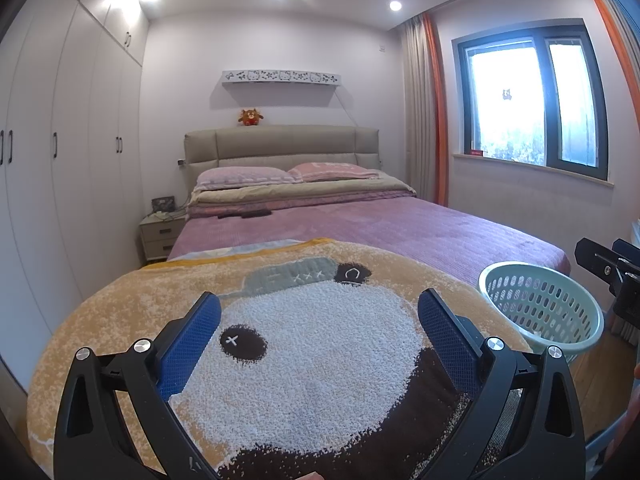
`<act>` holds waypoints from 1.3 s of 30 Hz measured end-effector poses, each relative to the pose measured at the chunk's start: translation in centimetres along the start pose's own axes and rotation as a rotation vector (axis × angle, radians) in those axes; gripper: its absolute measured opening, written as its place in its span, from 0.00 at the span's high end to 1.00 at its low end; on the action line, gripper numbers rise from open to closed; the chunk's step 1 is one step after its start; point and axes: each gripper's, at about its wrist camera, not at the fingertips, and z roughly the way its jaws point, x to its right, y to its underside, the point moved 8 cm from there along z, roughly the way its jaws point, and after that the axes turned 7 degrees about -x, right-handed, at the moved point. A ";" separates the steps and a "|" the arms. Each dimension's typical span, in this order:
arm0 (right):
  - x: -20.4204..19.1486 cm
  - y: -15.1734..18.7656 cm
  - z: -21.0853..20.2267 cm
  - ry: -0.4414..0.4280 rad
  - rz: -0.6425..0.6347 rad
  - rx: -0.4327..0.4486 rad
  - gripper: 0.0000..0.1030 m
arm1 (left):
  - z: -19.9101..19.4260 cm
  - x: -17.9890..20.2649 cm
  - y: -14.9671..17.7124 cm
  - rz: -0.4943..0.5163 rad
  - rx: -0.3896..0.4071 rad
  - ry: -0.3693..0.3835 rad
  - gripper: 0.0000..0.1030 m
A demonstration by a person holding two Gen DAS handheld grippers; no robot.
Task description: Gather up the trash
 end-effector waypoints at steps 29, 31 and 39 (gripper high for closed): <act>-0.3 0.5 0.5 -0.003 -0.010 -0.011 0.23 | -0.2 0.1 0.0 0.017 0.012 -0.001 0.07; -0.3 0.5 0.6 -0.004 -0.010 -0.013 0.23 | -0.2 0.1 0.0 0.018 0.012 -0.002 0.07; -0.5 0.6 0.6 0.000 -0.019 -0.011 0.23 | -0.3 0.0 -0.1 0.021 0.016 -0.003 0.07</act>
